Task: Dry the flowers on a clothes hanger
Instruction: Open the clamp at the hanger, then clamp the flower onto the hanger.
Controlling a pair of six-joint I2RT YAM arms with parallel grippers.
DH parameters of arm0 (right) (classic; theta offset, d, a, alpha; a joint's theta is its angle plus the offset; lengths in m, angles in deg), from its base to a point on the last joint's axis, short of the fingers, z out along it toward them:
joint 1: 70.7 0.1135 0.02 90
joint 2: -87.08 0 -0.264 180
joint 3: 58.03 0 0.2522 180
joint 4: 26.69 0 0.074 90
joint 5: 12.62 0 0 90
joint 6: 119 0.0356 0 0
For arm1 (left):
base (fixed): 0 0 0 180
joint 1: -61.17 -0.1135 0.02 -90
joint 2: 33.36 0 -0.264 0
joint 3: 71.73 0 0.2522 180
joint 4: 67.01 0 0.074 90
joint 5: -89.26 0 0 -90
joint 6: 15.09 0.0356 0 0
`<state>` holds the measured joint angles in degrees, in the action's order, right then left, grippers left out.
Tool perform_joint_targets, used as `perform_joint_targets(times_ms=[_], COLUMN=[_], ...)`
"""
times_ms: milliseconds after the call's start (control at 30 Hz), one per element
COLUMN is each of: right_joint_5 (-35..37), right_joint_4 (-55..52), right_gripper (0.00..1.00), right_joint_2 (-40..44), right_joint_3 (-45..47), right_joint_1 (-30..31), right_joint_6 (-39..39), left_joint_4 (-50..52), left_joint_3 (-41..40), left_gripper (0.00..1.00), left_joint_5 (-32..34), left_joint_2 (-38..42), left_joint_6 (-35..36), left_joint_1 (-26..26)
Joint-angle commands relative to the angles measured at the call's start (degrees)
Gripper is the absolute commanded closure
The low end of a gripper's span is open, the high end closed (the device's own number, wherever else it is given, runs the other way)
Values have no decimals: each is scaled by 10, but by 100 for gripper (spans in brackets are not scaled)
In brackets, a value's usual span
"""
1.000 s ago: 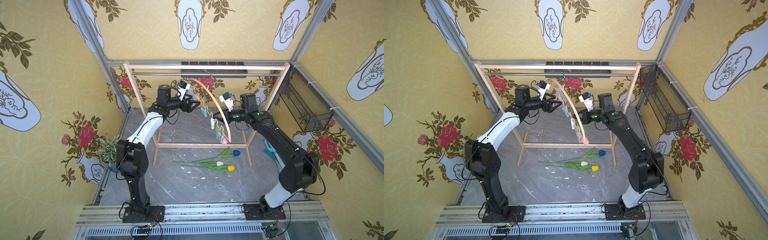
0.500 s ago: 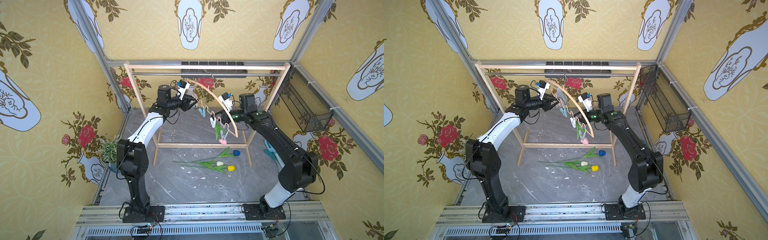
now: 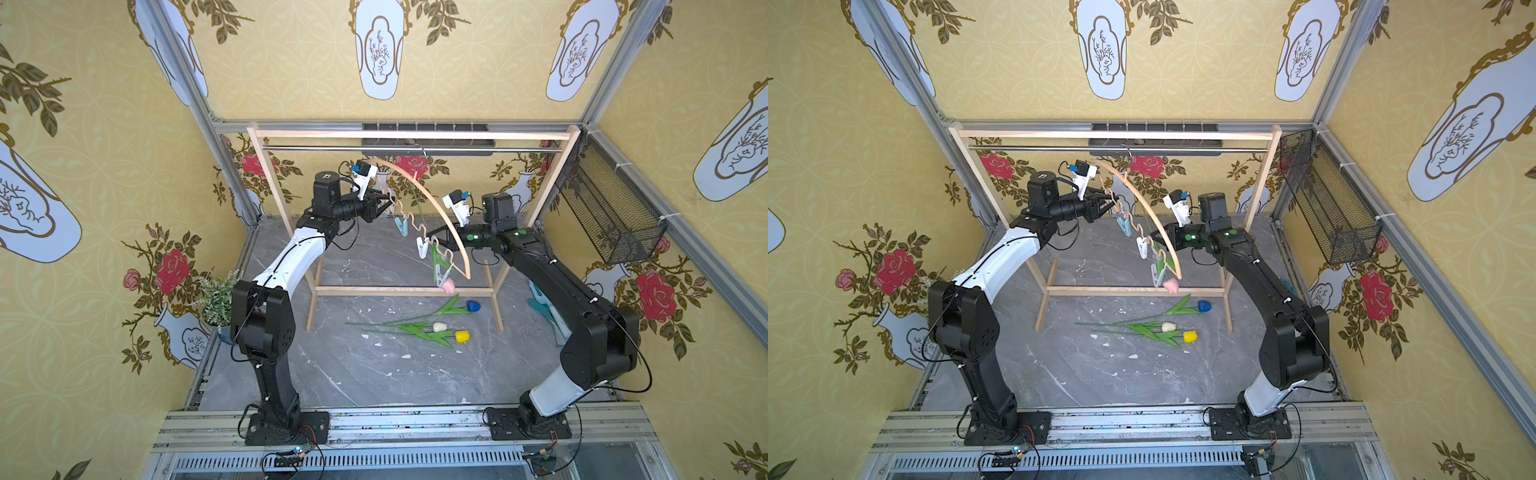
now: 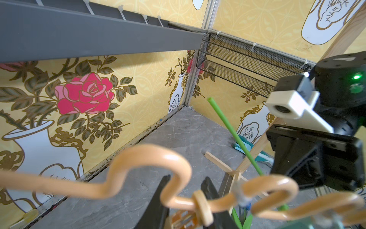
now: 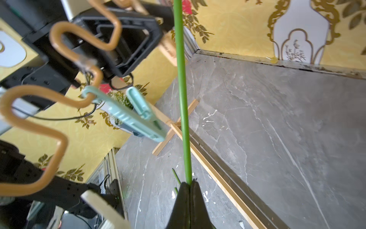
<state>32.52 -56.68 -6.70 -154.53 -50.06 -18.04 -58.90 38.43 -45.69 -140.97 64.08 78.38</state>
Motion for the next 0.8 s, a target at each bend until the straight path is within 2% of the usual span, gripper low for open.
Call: perform_joint_targets(times_ms=[0,200,333,567,767], right_joint_5=[-18,-91,-116,-138,-142], right_joint_4=[88,214,298,348,343], right_gripper=[100,100,100,100,100], right_joint_2=[-30,-100,-111,-116,-126], right_joint_3=[0,7,29,35,14], right_joint_1=[-4,4,12,32,40], right_joint_6=[93,195,236,255,253], left_joint_4=[-40,-60,-61,-61,-61], left_joint_3=[-15,-28,-30,-30,-28], left_gripper=[73,76,76,76,76], left_joint_5=[-12,-27,-38,-42,-48], left_joint_2=[5,3,-2,-5,-9], left_joint_6=[-27,-54,-65,-72,-79], left_joint_1=[1,7,9,10,10])
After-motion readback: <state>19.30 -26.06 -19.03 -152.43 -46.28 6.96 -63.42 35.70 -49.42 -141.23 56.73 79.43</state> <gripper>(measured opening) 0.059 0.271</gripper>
